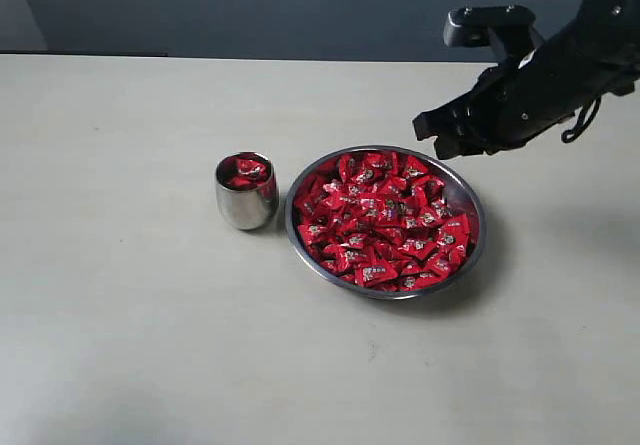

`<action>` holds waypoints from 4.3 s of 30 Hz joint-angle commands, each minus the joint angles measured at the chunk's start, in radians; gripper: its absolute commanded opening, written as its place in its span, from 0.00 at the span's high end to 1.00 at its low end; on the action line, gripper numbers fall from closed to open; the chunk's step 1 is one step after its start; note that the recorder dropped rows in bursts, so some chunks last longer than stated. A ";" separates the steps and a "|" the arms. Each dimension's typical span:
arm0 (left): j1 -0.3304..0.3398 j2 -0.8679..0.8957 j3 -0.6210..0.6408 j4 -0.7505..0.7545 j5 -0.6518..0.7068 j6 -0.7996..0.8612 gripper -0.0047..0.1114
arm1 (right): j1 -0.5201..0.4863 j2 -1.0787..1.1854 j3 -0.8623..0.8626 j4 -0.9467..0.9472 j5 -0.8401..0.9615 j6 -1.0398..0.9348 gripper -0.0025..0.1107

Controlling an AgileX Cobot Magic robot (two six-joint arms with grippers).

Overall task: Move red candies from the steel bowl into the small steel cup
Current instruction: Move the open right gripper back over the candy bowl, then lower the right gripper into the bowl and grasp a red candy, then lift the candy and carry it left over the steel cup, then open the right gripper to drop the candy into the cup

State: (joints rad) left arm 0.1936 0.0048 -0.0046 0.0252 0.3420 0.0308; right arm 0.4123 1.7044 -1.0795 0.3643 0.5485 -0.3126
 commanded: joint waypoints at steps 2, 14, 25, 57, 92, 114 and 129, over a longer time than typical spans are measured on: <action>-0.007 -0.005 0.005 0.002 -0.008 -0.001 0.96 | -0.002 0.032 0.017 0.167 -0.020 -0.009 0.71; -0.007 -0.005 0.005 0.002 -0.008 -0.001 0.96 | 0.045 0.226 -0.088 0.366 0.041 -0.036 0.57; -0.007 -0.005 0.005 0.002 -0.008 -0.001 0.96 | 0.087 0.291 -0.174 0.114 0.041 0.124 0.57; -0.007 -0.005 0.005 0.002 -0.008 -0.001 0.96 | 0.089 0.360 -0.174 0.114 0.068 0.139 0.79; -0.007 -0.005 0.005 0.002 -0.008 -0.001 0.96 | 0.130 0.096 -0.233 0.372 0.039 -0.164 0.93; -0.007 -0.005 0.005 0.002 -0.008 -0.001 0.96 | 0.339 0.439 -0.624 0.313 0.119 -0.156 0.93; -0.007 -0.005 0.005 0.002 -0.008 -0.001 0.96 | 0.347 0.470 -0.624 0.265 0.131 -0.156 0.92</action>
State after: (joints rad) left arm 0.1936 0.0048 -0.0046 0.0252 0.3420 0.0308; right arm 0.7609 2.1789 -1.6958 0.6408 0.6865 -0.4673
